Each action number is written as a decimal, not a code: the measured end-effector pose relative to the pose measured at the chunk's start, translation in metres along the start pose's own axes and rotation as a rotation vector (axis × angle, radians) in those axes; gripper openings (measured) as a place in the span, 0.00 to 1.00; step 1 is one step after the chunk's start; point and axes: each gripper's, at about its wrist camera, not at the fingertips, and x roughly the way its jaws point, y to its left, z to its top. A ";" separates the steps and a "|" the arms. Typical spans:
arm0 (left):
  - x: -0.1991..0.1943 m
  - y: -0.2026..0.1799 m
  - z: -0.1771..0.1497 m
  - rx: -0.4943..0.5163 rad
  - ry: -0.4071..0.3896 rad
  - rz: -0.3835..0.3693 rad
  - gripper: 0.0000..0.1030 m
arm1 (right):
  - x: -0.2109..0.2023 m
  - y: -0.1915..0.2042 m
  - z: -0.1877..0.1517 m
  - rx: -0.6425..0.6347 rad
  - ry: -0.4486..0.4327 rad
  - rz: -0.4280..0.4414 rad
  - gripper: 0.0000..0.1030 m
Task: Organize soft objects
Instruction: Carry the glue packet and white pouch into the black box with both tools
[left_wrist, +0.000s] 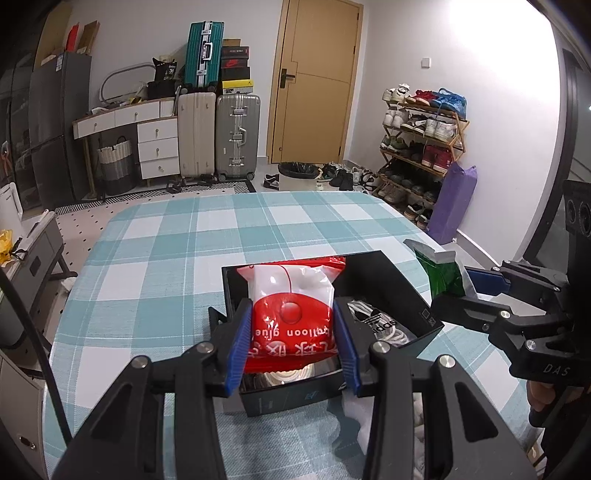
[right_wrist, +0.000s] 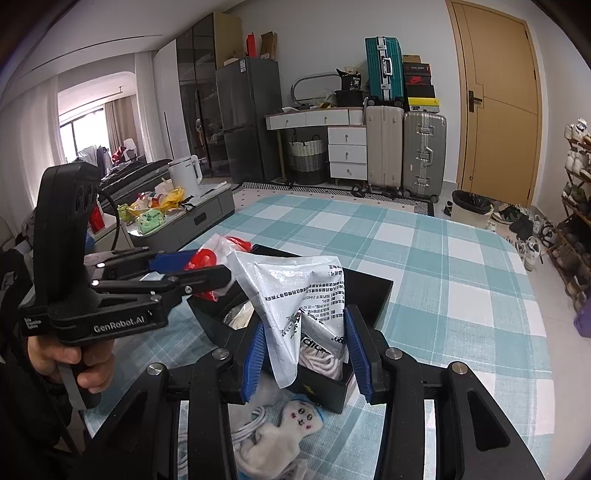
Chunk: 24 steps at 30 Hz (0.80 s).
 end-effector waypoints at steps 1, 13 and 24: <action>0.002 -0.001 0.000 0.005 0.004 0.003 0.40 | 0.002 -0.001 0.000 0.004 0.001 -0.002 0.40; 0.023 -0.004 0.005 0.010 0.022 0.000 0.40 | 0.023 -0.009 0.001 0.005 0.032 -0.006 0.40; 0.039 -0.004 0.002 0.020 0.042 0.004 0.40 | 0.040 -0.015 -0.001 0.010 0.052 0.011 0.40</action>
